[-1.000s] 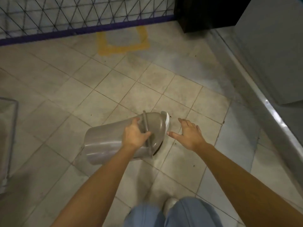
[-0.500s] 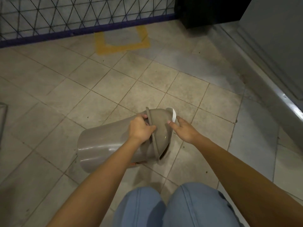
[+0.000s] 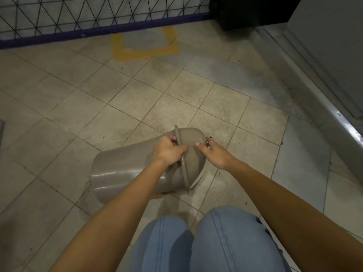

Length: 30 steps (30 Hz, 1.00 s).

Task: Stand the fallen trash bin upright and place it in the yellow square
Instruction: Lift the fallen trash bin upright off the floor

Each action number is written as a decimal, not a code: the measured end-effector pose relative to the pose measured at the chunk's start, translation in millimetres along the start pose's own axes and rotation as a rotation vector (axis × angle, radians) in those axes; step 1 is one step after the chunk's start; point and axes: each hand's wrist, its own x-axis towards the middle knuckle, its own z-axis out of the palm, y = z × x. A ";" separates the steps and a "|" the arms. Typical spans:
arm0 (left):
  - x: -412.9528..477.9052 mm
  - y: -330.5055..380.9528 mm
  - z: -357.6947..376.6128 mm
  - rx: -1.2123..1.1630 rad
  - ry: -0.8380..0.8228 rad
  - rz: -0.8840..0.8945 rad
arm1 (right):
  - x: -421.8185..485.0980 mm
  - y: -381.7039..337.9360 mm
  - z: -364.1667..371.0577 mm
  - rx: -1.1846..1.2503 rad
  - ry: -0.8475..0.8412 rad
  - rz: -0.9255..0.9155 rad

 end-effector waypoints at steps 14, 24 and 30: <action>-35.8 38.5 -56.8 -0.244 0.084 0.094 | -20.0 -28.5 -31.4 0.002 0.177 -0.087; -45.0 37.0 -95.9 -0.504 0.003 0.063 | -42.7 -38.0 -47.5 0.308 0.044 0.140; -46.4 26.4 -105.6 -0.532 0.038 0.015 | -56.0 -42.4 -39.7 0.430 -0.154 0.191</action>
